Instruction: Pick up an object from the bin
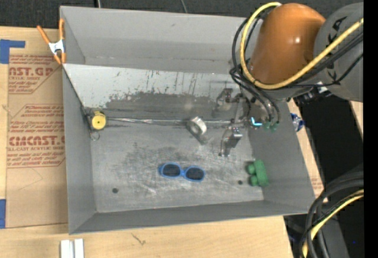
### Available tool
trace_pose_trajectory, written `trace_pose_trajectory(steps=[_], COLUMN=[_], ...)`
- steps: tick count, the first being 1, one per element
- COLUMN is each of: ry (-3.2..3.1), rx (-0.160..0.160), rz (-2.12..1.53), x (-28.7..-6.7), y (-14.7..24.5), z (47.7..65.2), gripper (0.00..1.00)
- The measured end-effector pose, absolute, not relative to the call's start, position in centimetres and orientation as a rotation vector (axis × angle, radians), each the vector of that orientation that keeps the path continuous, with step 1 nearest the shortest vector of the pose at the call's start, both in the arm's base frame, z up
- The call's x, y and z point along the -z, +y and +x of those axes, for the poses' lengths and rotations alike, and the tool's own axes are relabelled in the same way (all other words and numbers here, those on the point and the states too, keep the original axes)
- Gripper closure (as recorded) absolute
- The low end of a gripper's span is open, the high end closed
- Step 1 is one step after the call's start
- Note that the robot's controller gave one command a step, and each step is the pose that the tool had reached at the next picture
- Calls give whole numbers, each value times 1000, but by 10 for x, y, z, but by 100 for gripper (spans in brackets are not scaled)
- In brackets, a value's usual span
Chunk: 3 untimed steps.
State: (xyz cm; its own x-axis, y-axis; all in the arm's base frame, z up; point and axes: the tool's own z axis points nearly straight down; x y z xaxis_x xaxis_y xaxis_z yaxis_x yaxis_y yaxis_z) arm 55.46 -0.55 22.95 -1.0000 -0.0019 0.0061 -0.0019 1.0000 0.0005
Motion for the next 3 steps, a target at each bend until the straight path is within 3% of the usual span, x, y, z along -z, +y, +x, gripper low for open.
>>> trace_pose_trajectory(steps=[1,2,3], ry=[-3132,-3129,-3130], rx=[1,0,-1], rz=[323,322,373], x=[-77,-80,-239], y=[40,39,31], z=[547,547,540], gripper=[0,100,100])
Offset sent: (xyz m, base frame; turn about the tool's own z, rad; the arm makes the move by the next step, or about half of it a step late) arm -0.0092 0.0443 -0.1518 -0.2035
